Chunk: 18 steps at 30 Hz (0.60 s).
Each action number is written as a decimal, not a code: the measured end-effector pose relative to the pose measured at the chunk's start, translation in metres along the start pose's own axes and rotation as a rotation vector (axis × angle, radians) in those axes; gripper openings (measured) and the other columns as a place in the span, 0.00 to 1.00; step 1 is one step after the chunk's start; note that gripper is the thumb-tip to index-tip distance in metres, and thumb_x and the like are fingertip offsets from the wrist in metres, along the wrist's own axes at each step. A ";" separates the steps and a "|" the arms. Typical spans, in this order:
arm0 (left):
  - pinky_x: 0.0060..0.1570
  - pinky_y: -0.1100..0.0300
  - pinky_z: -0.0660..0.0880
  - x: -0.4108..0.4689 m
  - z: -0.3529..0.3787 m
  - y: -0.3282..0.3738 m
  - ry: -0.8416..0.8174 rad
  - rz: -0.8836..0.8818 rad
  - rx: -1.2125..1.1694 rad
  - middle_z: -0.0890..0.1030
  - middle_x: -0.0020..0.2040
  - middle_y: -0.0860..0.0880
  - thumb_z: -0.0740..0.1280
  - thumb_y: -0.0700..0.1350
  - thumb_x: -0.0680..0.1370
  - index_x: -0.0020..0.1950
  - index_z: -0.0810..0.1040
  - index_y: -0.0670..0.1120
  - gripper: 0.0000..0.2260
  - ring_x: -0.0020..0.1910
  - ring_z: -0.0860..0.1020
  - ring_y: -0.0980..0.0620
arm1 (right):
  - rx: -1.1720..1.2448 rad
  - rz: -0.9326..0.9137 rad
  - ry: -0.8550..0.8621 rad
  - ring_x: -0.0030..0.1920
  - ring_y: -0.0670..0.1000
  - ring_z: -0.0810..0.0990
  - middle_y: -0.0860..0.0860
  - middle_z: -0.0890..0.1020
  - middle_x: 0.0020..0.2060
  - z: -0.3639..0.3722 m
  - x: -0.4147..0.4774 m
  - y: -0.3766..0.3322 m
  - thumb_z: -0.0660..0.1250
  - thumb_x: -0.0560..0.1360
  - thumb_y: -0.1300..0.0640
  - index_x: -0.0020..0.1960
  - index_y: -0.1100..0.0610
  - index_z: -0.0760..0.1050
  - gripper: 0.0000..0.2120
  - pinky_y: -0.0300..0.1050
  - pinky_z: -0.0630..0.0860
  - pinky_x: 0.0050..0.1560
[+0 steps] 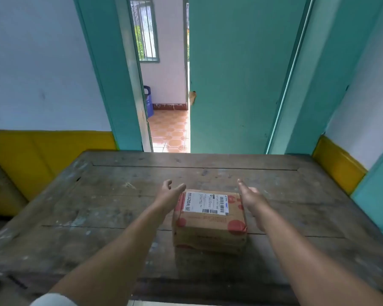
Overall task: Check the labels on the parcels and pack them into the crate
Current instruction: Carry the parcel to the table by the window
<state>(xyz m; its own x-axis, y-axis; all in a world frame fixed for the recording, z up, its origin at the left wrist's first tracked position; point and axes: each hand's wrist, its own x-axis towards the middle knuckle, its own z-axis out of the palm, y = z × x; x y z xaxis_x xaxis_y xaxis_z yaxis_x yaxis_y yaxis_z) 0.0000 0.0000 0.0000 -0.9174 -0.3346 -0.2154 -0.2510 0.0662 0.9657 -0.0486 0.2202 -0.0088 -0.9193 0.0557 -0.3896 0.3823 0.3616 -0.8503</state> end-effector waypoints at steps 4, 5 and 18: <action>0.37 0.69 0.73 -0.003 0.001 -0.015 -0.014 -0.092 0.047 0.70 0.76 0.41 0.64 0.54 0.84 0.83 0.53 0.42 0.34 0.40 0.72 0.62 | 0.032 0.076 0.009 0.38 0.46 0.73 0.49 0.76 0.42 0.005 0.003 0.017 0.55 0.81 0.35 0.74 0.58 0.65 0.32 0.43 0.65 0.32; 0.33 0.70 0.73 -0.005 0.002 -0.016 -0.012 -0.109 0.059 0.71 0.75 0.42 0.64 0.54 0.83 0.83 0.53 0.42 0.34 0.39 0.71 0.63 | 0.046 0.089 -0.007 0.39 0.47 0.75 0.49 0.77 0.42 0.007 0.003 0.020 0.56 0.82 0.36 0.74 0.59 0.65 0.32 0.43 0.66 0.32; 0.28 0.68 0.76 -0.005 -0.004 -0.026 -0.088 -0.189 0.038 0.78 0.51 0.50 0.66 0.48 0.83 0.76 0.68 0.41 0.23 0.46 0.80 0.53 | 0.107 0.083 -0.009 0.46 0.55 0.83 0.54 0.83 0.48 0.026 0.000 0.019 0.59 0.82 0.40 0.71 0.58 0.69 0.26 0.45 0.74 0.35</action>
<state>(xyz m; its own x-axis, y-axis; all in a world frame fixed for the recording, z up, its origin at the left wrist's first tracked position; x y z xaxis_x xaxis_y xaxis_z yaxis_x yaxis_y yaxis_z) 0.0124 -0.0038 -0.0233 -0.8760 -0.2611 -0.4054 -0.4309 0.0465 0.9012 -0.0391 0.2023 -0.0341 -0.8836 0.0729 -0.4625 0.4649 0.2549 -0.8479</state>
